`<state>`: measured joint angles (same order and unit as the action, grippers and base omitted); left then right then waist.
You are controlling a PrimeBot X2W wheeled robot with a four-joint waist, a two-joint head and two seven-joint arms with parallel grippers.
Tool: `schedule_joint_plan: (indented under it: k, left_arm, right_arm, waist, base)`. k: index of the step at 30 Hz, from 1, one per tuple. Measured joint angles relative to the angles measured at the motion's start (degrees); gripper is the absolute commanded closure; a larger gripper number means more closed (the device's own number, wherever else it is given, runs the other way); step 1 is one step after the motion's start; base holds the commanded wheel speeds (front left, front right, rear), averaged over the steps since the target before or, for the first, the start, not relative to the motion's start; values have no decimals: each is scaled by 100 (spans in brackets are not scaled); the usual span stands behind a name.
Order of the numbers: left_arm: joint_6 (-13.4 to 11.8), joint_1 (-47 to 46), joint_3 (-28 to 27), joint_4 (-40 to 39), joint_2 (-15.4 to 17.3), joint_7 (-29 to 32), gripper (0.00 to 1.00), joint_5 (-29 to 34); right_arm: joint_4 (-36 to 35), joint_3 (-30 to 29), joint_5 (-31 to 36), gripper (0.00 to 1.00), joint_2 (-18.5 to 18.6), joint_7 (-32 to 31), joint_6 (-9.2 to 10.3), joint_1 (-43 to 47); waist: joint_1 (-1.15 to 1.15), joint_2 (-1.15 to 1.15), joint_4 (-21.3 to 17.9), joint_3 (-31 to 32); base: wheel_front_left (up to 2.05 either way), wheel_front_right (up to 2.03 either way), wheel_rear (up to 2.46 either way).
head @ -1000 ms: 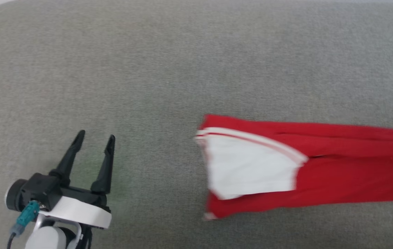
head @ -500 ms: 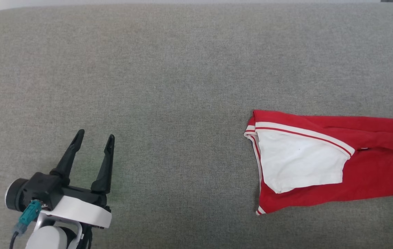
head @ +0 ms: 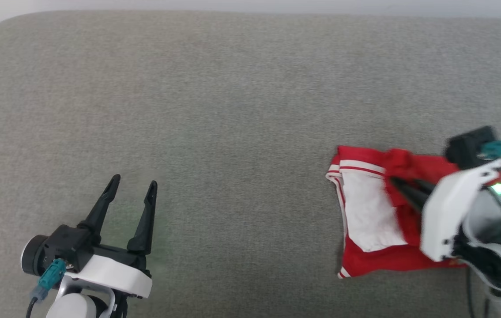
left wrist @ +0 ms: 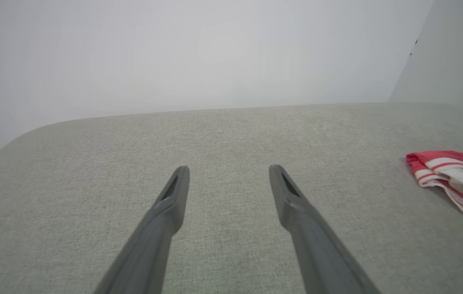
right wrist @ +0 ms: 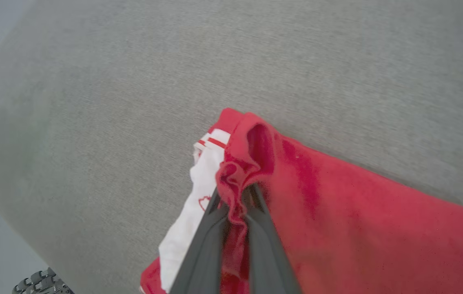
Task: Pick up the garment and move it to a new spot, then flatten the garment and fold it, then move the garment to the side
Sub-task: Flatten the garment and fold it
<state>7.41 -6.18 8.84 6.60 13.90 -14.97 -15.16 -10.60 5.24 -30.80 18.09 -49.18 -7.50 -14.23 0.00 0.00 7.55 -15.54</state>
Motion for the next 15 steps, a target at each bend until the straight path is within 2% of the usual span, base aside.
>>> schedule_joint_plan:
  k: [6,12,13,14,15]
  left_arm:
    - [0,-65,54,136,-38,0,0,-158]
    - [0,-129,98,201,-89,0,0,-192]
    - [0,-129,79,204,-99,0,0,-200]
    - [0,-129,67,208,-113,0,0,-209]
    - [0,-126,49,218,-116,0,0,-224]
  right_arm:
    - [348,686,-10,100,-40,32,0,-260]
    - [911,887,92,100,101,368,0,-342]
    - [955,865,73,88,87,456,0,-366]
    - [1001,847,67,59,79,533,0,-393]
    - [1044,824,77,11,78,608,0,-415]
  waist:
    - [0,0,200,-29]
    - [0,0,351,-45]
    - [0,0,348,-45]
    - [0,0,343,-43]
    - [0,0,332,-33]
  base:
    - [0,0,0]
    - [0,0,0]
    - [0,0,0]
    - [0,0,0]
    - [0,0,0]
